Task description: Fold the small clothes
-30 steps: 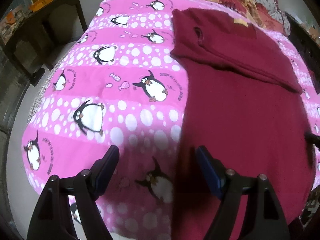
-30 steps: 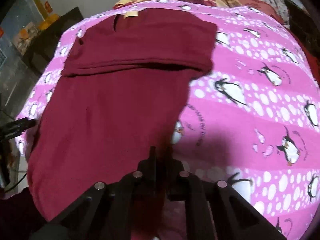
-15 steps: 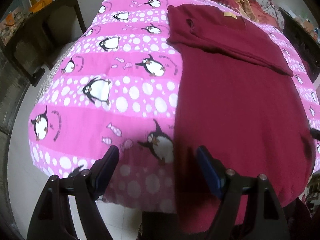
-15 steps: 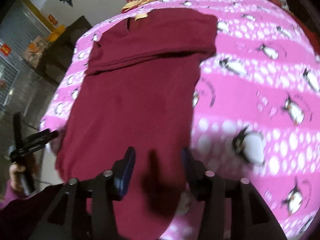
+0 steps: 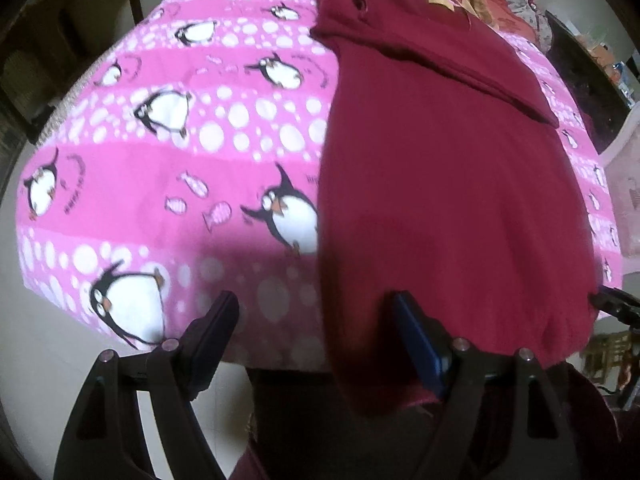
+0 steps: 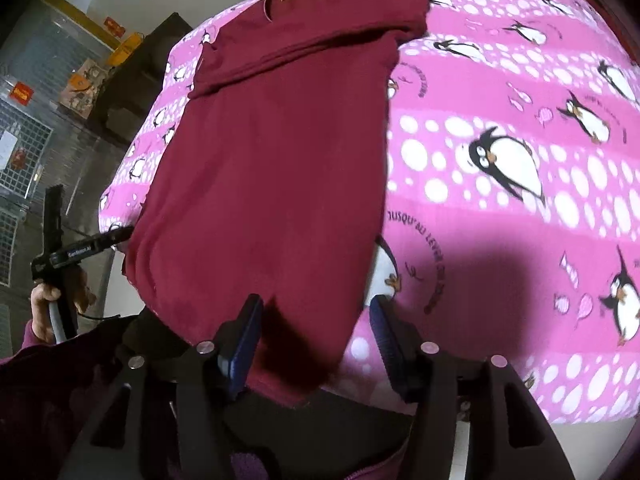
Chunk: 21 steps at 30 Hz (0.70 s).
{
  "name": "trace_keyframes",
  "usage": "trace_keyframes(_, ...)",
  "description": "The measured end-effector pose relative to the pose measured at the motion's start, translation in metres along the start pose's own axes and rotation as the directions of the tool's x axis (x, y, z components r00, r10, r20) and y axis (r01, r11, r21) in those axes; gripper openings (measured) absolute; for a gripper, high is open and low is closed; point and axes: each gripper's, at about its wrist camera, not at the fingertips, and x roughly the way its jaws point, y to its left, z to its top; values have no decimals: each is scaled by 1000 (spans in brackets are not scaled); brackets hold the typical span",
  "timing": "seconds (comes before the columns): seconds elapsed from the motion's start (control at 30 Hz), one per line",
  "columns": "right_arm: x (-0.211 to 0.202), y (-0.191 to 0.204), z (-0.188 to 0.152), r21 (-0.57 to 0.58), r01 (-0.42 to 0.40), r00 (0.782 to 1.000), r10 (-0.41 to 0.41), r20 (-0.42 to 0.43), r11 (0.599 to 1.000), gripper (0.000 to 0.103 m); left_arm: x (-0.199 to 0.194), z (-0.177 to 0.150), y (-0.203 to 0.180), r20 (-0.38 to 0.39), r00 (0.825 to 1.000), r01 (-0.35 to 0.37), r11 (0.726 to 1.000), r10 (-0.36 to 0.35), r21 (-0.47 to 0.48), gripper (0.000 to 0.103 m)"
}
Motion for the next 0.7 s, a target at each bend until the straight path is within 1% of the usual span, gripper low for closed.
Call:
trace_keyframes(0.1, -1, 0, -2, 5, -18, 1000, 18, -7, 1000, 66, 3, -5, -2, -18, 1000, -3, 1000, 3, 21, 79)
trace_keyframes(0.2, -1, 2, -5, -6, -51, 998, 51, -25, 999, 66, 4, -7, -7, -24, 999, 24, 999, -23, 29, 79)
trace_keyframes(0.27, 1, 2, -7, -4, -69, 997, 69, -30, 998, 66, 7, -7, -11, -28, 999, 28, 999, -27, 40, 79)
trace_keyframes(0.33, 4, 2, -8, 20, -111, 993, 111, -36, 994, 66, 8, -6, -13, -31, 999, 27, 999, -26, 41, 79)
trace_keyframes(0.4, 5, 0, -9, 38, -147, 988, 148, -33, 988, 67, 7, -5, -16, -26, 999, 45, 998, -44, 41, 79)
trace_keyframes(0.5, 9, 4, -11, 33, -153, 987, 154, -34, 988, 68, 7, 1, -18, -30, 997, 69, 997, -68, 45, 78)
trace_keyframes(0.6, 8, 7, -11, 5, -157, 987, 157, -36, 988, 68, 15, 3, -18, -52, 997, 59, 997, -57, 41, 78)
trace_keyframes(0.7, 9, 4, -12, 10, -156, 987, 156, -37, 988, 68, 14, 0, -16, -48, 997, 56, 997, -54, 43, 79)
